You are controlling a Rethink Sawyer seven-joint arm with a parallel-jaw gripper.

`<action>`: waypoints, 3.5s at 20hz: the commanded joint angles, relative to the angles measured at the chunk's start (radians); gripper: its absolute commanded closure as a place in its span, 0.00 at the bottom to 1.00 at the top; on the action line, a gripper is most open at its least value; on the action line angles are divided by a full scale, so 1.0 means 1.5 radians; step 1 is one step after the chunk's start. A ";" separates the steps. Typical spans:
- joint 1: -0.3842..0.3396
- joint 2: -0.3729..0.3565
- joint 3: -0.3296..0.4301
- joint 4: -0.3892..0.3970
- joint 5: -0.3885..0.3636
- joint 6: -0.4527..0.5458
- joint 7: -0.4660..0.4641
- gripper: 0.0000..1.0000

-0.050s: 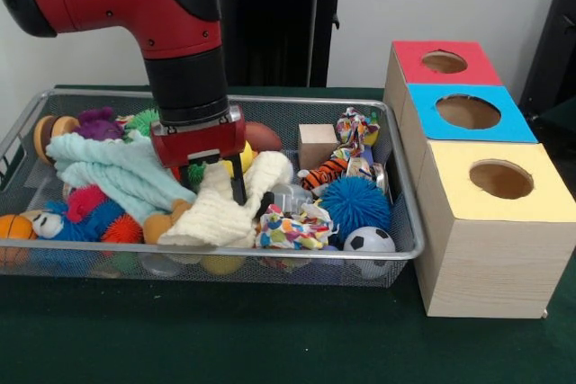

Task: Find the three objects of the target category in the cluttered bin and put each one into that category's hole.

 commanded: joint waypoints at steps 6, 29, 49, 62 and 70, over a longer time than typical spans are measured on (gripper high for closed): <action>-0.012 0.029 -0.004 -0.057 0.012 -0.020 0.006 0.00; 0.013 0.021 -0.037 -0.053 0.022 0.004 0.031 0.00; 0.173 -0.087 -0.190 -0.082 0.023 0.065 0.097 0.00; 0.198 -0.055 -0.227 -0.114 0.039 0.076 0.048 0.00; 0.188 -0.040 -0.224 -0.119 0.053 0.059 0.035 0.00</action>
